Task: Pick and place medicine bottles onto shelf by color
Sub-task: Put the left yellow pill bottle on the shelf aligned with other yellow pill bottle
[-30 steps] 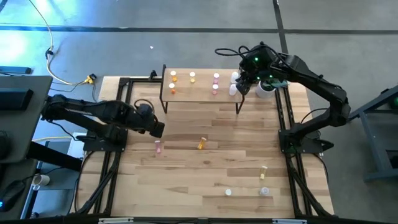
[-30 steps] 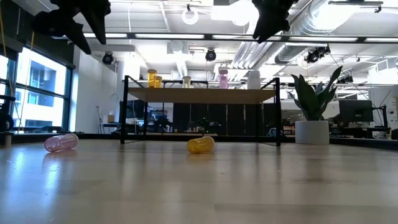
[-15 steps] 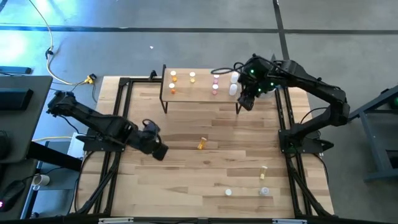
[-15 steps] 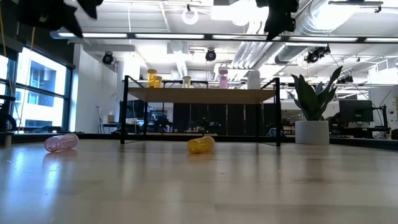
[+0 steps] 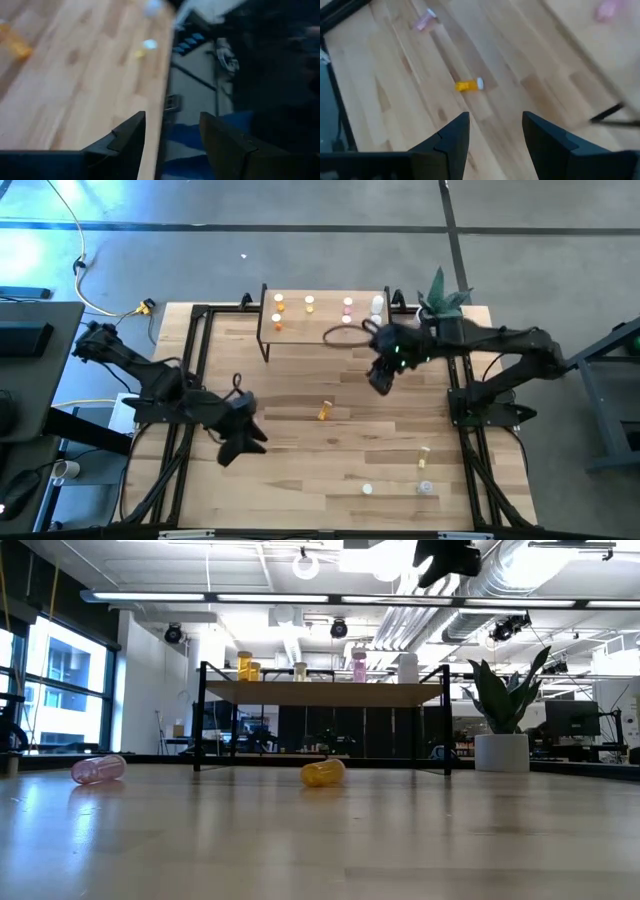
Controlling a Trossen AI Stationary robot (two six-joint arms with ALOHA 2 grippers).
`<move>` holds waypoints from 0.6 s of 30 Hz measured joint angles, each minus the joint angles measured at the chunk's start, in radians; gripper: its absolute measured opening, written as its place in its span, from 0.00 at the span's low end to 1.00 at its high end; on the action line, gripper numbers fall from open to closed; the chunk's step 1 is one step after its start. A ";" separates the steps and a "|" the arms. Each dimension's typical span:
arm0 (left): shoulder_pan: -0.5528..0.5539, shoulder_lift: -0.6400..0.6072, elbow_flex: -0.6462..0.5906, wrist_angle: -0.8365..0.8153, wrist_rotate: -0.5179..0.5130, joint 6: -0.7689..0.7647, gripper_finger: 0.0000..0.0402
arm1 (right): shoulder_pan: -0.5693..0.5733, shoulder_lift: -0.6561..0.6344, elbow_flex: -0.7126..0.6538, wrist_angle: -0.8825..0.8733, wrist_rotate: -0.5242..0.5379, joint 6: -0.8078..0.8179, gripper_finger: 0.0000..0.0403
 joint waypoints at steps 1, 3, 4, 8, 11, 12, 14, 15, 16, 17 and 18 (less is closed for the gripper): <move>-0.006 -0.001 0.002 0.030 0.009 0.025 0.44 | 0.025 0.000 -0.014 -0.002 0.022 0.042 0.43; -0.015 -0.015 0.000 0.030 0.017 0.071 0.44 | 0.078 -0.002 -0.036 0.006 0.078 0.119 0.43; -0.021 -0.023 -0.001 0.028 0.017 0.096 0.44 | 0.107 -0.003 -0.046 0.014 0.110 0.162 0.43; -0.032 -0.045 0.000 0.034 0.016 0.181 0.44 | 0.235 -0.003 -0.096 0.055 0.217 0.318 0.43; -0.032 -0.058 0.001 0.045 0.016 0.220 0.44 | 0.331 -0.003 -0.137 0.078 0.278 0.428 0.43; -0.032 -0.063 0.000 0.049 0.015 0.231 0.44 | 0.361 -0.003 -0.151 0.100 0.299 0.463 0.43; -0.032 -0.068 0.002 0.076 0.014 0.250 0.44 | 0.418 -0.003 -0.179 0.125 0.342 0.545 0.43; -0.032 -0.073 0.001 0.071 0.013 0.262 0.44 | 0.446 -0.003 -0.193 0.135 0.362 0.581 0.43; -0.032 -0.077 0.000 0.070 0.014 0.274 0.44 | 0.473 -0.003 -0.208 0.159 0.380 0.612 0.43; -0.032 -0.078 0.001 0.078 0.013 0.284 0.44 | 0.498 -0.003 -0.220 0.175 0.393 0.642 0.43; -0.032 -0.079 0.001 0.080 0.013 0.296 0.44 | 0.525 -0.003 -0.230 0.180 0.405 0.668 0.43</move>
